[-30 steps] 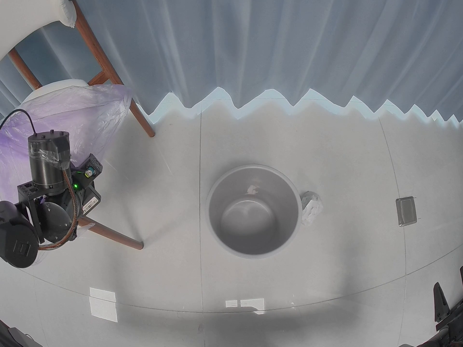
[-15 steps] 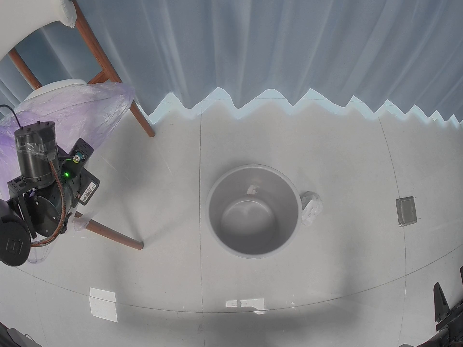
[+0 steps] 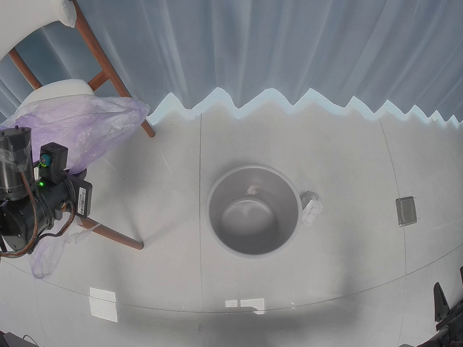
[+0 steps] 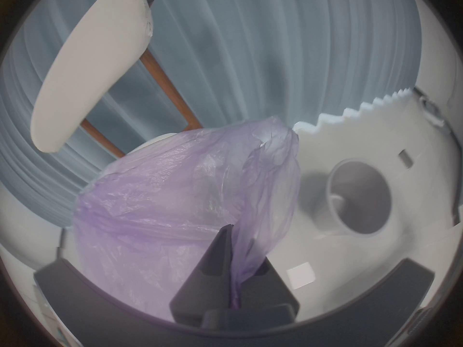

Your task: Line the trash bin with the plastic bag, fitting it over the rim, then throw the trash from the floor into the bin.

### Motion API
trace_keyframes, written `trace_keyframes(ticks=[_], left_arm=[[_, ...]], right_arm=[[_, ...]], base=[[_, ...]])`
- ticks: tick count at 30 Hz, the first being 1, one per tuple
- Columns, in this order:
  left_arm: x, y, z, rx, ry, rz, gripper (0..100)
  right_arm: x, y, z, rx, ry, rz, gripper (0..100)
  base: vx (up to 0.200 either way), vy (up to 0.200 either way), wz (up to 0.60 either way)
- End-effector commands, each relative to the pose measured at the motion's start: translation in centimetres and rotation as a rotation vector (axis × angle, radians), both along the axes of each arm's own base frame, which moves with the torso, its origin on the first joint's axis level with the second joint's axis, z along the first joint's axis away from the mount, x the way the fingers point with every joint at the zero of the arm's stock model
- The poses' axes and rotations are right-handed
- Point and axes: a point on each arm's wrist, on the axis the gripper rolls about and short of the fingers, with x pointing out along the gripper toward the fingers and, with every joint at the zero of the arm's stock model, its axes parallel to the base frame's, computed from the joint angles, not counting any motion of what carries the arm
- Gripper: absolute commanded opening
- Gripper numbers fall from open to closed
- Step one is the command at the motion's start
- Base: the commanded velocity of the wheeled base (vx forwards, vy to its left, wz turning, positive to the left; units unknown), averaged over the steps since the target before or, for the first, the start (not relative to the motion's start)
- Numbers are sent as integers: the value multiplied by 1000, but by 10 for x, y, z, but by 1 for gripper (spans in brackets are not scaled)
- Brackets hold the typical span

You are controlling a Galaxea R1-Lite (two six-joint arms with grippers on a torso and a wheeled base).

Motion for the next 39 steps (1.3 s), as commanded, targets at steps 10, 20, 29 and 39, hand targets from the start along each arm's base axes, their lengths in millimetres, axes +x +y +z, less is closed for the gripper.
trace_keyframes(ticks=[10,20,29,39], left_arm=[[-35,18,18,-351,56,-375,0],[-38,13,24,-603,131,-553,0],[-42,7,40,-786,200,-716,0],[-48,-17,55,-1060,245,-902,0]], right_arm=[[0,0,-5,0,1,2,100],[0,0,-5,0,-1,2,100],[0,0,-5,0,1,2,100],[0,0,-5,0,1,2,100]], base=[[0,0,0],[0,0,0],[0,0,0],[0,0,0]])
